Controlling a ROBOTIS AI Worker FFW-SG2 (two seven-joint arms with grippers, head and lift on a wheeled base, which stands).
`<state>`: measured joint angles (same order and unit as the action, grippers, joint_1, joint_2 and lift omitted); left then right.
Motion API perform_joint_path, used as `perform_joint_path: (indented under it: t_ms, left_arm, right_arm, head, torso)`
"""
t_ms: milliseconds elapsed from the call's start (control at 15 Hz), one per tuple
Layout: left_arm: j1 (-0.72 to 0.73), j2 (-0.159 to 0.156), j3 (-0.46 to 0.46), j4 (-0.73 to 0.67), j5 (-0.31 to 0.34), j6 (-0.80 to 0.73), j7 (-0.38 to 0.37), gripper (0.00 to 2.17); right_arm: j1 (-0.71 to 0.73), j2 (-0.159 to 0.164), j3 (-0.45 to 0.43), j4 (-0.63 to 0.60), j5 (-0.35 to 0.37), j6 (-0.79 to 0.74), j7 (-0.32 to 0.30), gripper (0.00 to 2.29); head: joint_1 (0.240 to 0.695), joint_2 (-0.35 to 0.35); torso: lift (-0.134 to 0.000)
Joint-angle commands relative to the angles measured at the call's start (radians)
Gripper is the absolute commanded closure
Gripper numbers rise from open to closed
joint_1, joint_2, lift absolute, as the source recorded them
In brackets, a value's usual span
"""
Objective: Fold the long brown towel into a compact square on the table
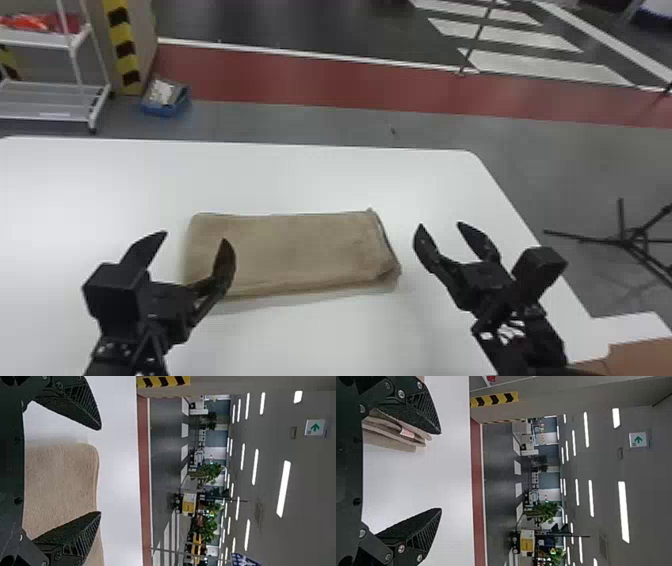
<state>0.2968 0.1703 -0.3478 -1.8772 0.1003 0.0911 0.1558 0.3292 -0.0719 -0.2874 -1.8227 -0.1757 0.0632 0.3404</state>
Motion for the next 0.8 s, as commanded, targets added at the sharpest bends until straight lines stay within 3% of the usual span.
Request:
perform_joint_path:
  t_ms: [0,67,200,267,400,733]
  left_arm:
    - [-0.084,-0.005,-0.051,0.076,0.009,0.043,-0.022,0.51]
    - [-0.114,-0.009,-0.056,0.108,0.015,0.049,-0.047,0.77]
    - [-0.171,-0.025,-0.057,0.174,0.041,0.102,-0.082,1.75]
    - [-0.189,-0.026,-0.057,0.193,0.039,0.138,-0.084,1.88]
    - [-0.205,-0.023,-0.043,0.205,0.038,0.163,-0.107,1.9]
    - [-0.203,-0.015,-0.023,0.205,0.041,0.233,-0.111,1.9]
  right_arm:
    - [-0.009,-0.002,-0.004,-0.017,0.013,0.053,0.0,0.22]
    - [-0.019,-0.003,-0.012,-0.017,0.013,0.08,0.0,0.22]
    - [-0.045,-0.009,-0.024,-0.017,0.015,0.145,0.008,0.21]
    - [-0.061,-0.016,-0.027,-0.017,0.015,0.191,0.019,0.21]
    - [-0.134,-0.042,-0.038,-0.015,0.007,0.35,0.086,0.21]
    - [-0.275,-0.062,0.005,0.025,0.031,0.583,0.157,0.21]
  head:
    - [0.695,-0.274]
    - [0.695,-0.281]
    - [0.695,-0.311]
    - [0.695,-0.319]
    - [0.695,-0.32]
    - [0.695,-0.279]
  torso:
    - [-0.115]
    - [-0.115]
    - [-0.115]
    - [-0.115]
    - [-0.115]
    - [-0.115]
